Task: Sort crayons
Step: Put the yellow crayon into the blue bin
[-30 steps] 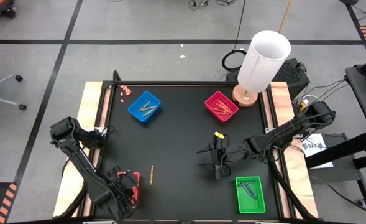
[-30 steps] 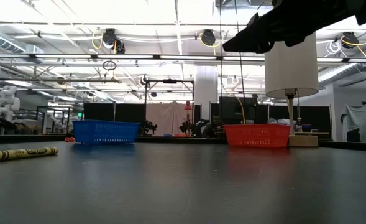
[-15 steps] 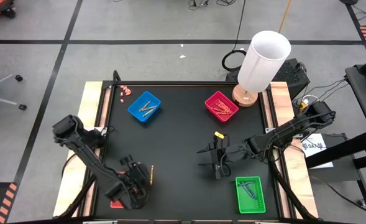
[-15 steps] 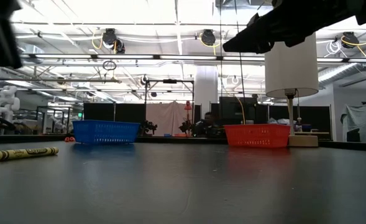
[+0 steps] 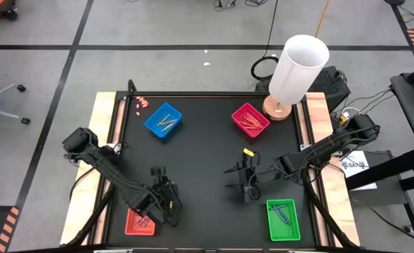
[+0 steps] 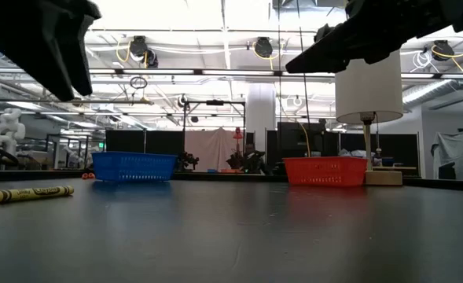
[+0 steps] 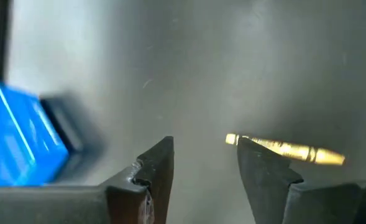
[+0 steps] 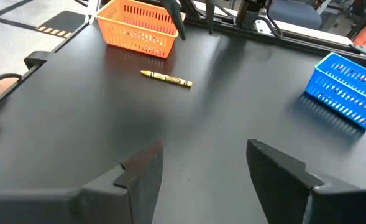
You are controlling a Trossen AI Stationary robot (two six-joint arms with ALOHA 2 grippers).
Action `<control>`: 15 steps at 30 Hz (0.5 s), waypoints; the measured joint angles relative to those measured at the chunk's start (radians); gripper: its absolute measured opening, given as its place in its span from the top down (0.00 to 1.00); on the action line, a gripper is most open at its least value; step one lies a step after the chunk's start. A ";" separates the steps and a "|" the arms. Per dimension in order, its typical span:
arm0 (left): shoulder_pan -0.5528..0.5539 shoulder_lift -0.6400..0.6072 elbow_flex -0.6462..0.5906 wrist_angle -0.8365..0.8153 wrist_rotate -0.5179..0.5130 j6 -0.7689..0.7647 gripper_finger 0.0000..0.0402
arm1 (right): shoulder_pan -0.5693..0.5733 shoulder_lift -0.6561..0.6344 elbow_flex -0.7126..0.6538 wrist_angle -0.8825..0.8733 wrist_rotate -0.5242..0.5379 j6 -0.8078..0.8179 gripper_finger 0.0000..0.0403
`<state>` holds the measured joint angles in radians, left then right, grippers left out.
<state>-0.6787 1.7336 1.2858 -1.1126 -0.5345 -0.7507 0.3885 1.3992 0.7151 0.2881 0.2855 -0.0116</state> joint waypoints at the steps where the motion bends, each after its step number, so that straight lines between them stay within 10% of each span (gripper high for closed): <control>1: 0.002 0.000 0.000 0.000 0.002 0.059 0.58 | 0.001 -0.004 0.000 -0.002 0.000 -0.001 0.47; 15: 0.010 0.014 0.000 0.137 0.123 0.918 0.58 | 0.044 -0.163 0.000 -0.103 0.002 0.037 0.47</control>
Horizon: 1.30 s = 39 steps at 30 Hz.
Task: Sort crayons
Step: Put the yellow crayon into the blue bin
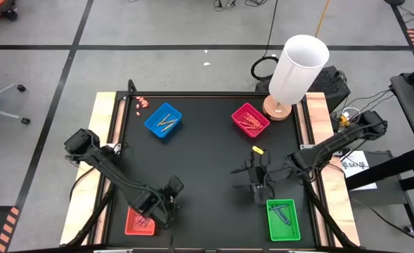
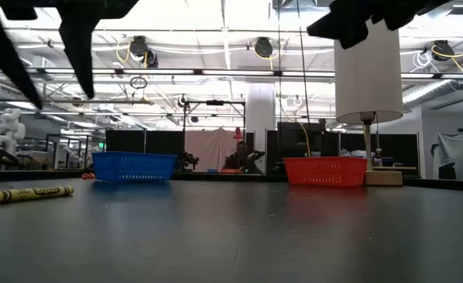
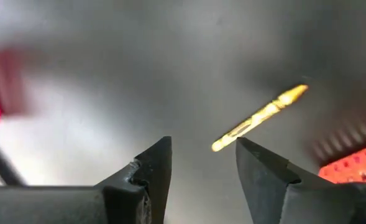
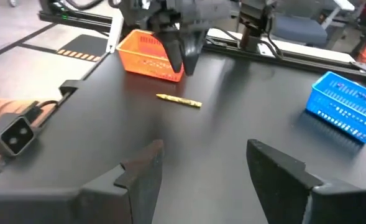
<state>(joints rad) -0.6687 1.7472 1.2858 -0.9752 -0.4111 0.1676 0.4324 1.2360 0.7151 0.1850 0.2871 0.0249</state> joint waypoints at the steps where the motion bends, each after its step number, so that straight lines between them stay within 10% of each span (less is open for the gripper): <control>1: 0.000 0.008 0.000 0.008 0.015 0.041 0.58 | 0.005 -0.002 0.000 0.001 0.000 -0.003 0.47; 9: 0.019 0.097 0.000 0.051 0.041 0.351 0.58 | 0.028 -0.002 0.000 -0.016 0.000 -0.010 0.47; 26: 0.122 0.118 0.012 0.047 0.194 0.513 0.67 | 0.028 -0.001 0.000 -0.022 0.000 -0.022 0.47; 31: 0.166 0.118 0.047 0.053 0.212 0.152 0.69 | 0.028 -0.001 0.000 -0.033 0.000 -0.022 0.47; 39: 0.180 0.118 0.077 0.046 0.199 -0.928 0.70 | 0.028 -0.001 0.000 -0.034 0.000 -0.016 0.47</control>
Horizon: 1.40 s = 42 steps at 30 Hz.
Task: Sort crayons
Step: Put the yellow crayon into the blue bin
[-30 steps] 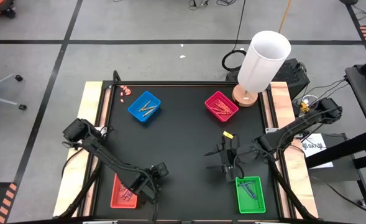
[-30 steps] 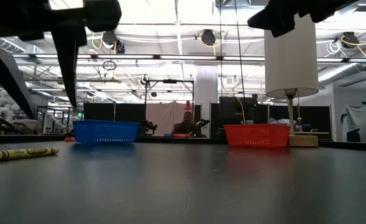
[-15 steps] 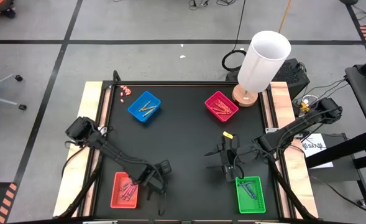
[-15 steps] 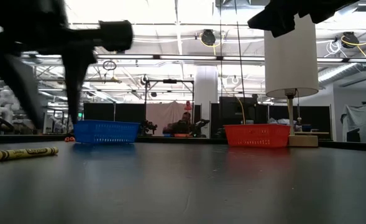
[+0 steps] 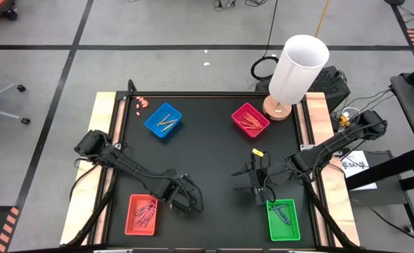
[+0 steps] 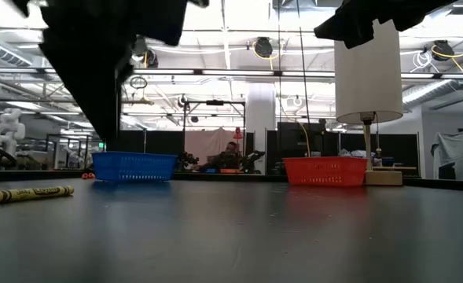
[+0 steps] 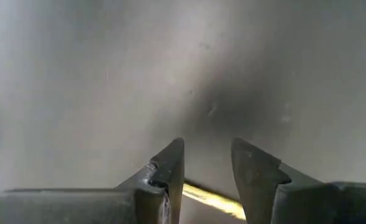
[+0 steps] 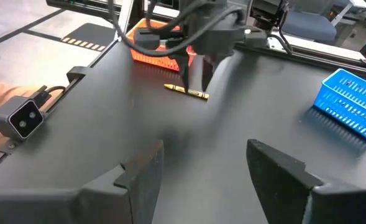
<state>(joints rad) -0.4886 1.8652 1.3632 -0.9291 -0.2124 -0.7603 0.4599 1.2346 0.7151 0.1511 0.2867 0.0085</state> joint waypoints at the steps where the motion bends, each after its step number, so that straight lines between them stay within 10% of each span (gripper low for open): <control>1: -0.002 0.000 0.000 0.000 0.006 -0.113 0.70 | 0.000 0.000 0.000 0.000 0.000 0.003 0.47; 5: -0.004 0.000 0.000 -0.001 0.028 -0.457 0.70 | 0.000 0.000 0.000 0.000 0.000 0.006 0.47; 16: -0.007 0.000 -0.016 -0.144 0.027 -0.745 0.70 | 0.000 0.000 0.000 -0.006 -0.001 -0.025 0.47; 42: -0.057 0.096 -0.017 -0.120 0.037 -0.999 0.70 | 0.000 0.001 -0.048 -0.006 -0.007 0.032 0.47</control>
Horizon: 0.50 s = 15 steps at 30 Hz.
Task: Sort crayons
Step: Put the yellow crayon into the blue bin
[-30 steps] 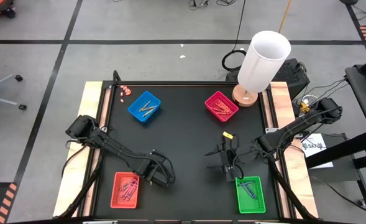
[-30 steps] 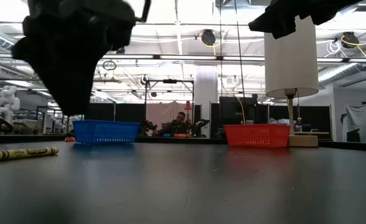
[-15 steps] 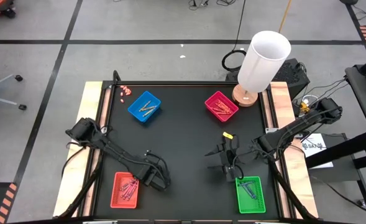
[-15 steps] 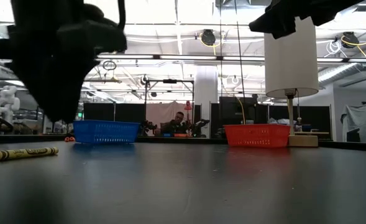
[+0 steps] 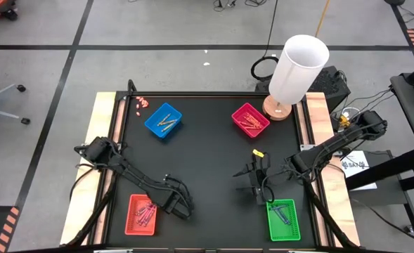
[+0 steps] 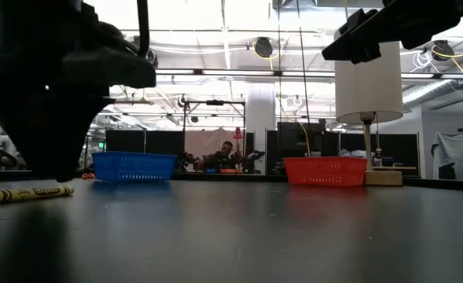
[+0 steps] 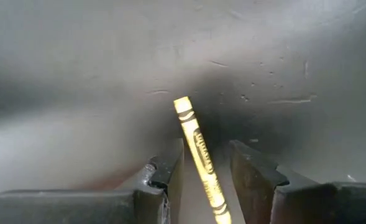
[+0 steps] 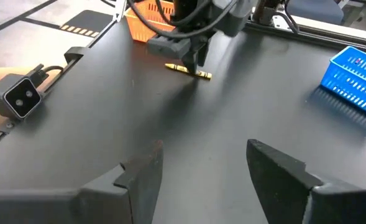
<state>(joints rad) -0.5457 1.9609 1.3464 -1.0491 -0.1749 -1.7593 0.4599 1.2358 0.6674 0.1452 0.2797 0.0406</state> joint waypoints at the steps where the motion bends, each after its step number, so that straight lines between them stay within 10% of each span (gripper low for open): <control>1: 0.000 0.005 0.000 0.004 0.001 -0.007 0.70 | 0.000 0.000 0.000 0.000 -0.001 0.000 0.47; 15: 0.002 0.036 -0.017 0.057 0.020 0.019 0.70 | 0.027 0.000 0.000 0.011 -0.022 -0.021 0.47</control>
<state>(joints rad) -0.5440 1.9967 1.3298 -0.9918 -0.1553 -1.7407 0.4866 1.2358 0.6670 0.1566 0.2581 0.0200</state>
